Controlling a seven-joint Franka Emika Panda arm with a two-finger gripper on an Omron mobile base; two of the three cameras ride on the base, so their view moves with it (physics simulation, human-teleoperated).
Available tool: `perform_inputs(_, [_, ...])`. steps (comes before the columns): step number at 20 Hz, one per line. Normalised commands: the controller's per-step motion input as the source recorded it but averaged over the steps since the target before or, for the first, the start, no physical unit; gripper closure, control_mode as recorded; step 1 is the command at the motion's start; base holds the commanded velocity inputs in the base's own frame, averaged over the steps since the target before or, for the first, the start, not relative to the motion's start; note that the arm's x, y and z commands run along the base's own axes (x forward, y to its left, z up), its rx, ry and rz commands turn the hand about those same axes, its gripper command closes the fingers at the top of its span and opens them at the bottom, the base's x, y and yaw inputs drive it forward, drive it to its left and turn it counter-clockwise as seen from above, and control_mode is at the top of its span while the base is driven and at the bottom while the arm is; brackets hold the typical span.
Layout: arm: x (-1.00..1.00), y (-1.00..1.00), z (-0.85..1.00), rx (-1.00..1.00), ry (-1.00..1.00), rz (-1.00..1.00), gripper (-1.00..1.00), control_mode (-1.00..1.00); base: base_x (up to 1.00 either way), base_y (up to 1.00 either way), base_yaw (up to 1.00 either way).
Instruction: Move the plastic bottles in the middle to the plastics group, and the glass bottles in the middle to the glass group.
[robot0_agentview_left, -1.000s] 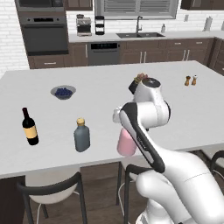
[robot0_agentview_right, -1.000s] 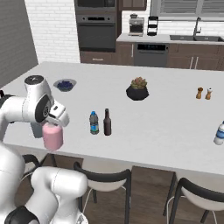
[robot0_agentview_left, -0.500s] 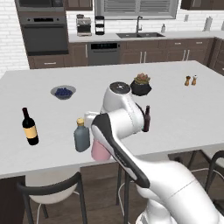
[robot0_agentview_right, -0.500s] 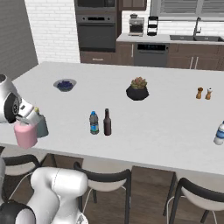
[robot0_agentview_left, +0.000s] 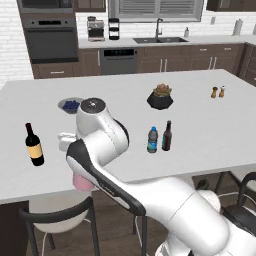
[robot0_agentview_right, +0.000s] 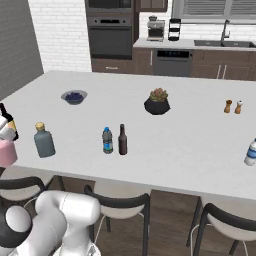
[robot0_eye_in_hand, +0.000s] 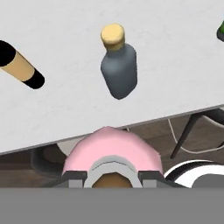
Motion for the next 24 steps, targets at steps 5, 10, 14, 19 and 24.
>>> perform_inputs(5, [0.31, 0.97, 0.0, -0.05, 0.0, 0.0, 1.0, -1.0, 0.0, 0.0, 0.0])
perform_inputs(10, [0.32, 0.47, 0.0, -0.02, 0.0, 0.0, 1.0, -1.0, 0.0, 0.0, 0.0])
perform_inputs(14, [0.22, 0.01, -0.03, 0.0, 0.0, 0.0, 1.0, -1.0, 0.0, 0.0, 0.0])
perform_inputs(19, [0.47, 0.0, -0.19, 0.0, 0.0, 0.0, 1.0, -1.0, 0.0, 0.0, 0.0])
perform_inputs(24, [0.47, 0.0, -0.28, 0.0, 0.0, 0.0, 1.0, -1.0, 0.0, 0.0, 0.0])
